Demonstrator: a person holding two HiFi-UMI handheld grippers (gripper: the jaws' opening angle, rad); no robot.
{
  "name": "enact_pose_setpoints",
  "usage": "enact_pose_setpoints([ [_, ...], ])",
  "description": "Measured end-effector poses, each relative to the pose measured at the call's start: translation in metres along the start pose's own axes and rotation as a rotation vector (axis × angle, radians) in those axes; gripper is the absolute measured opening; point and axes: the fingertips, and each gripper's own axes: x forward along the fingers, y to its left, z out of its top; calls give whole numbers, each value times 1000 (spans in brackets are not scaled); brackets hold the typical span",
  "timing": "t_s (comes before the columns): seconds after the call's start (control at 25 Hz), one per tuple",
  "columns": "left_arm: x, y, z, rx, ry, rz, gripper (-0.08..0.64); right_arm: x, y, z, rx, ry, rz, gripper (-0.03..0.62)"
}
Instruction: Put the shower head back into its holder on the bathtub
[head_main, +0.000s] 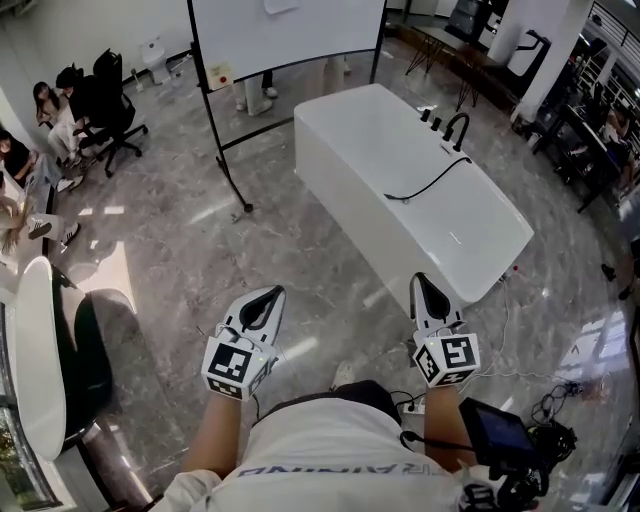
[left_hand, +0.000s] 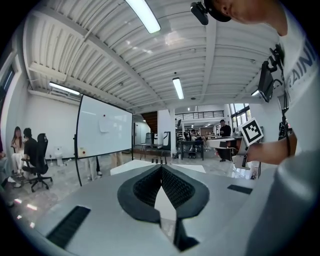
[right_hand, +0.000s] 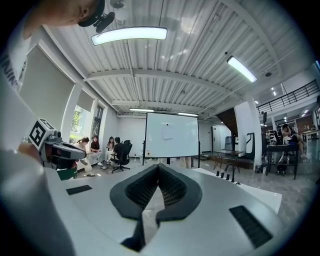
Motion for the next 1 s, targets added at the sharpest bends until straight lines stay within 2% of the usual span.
enact_pose_setpoints([
  [0.24,97,-12,17,-4,9,10,17,45,-82,-14,29,26,35,11],
  [0.44,147,-26,16,14,37,23,18,67,-132,-35,69,47,60,11],
  [0.68,190,-15,17,10,67,12,18,99,-158,-43,88,49,65,11],
  [1.0,264,8,17,16,53,-69,18,141,-197,-45,66,65,4,11],
])
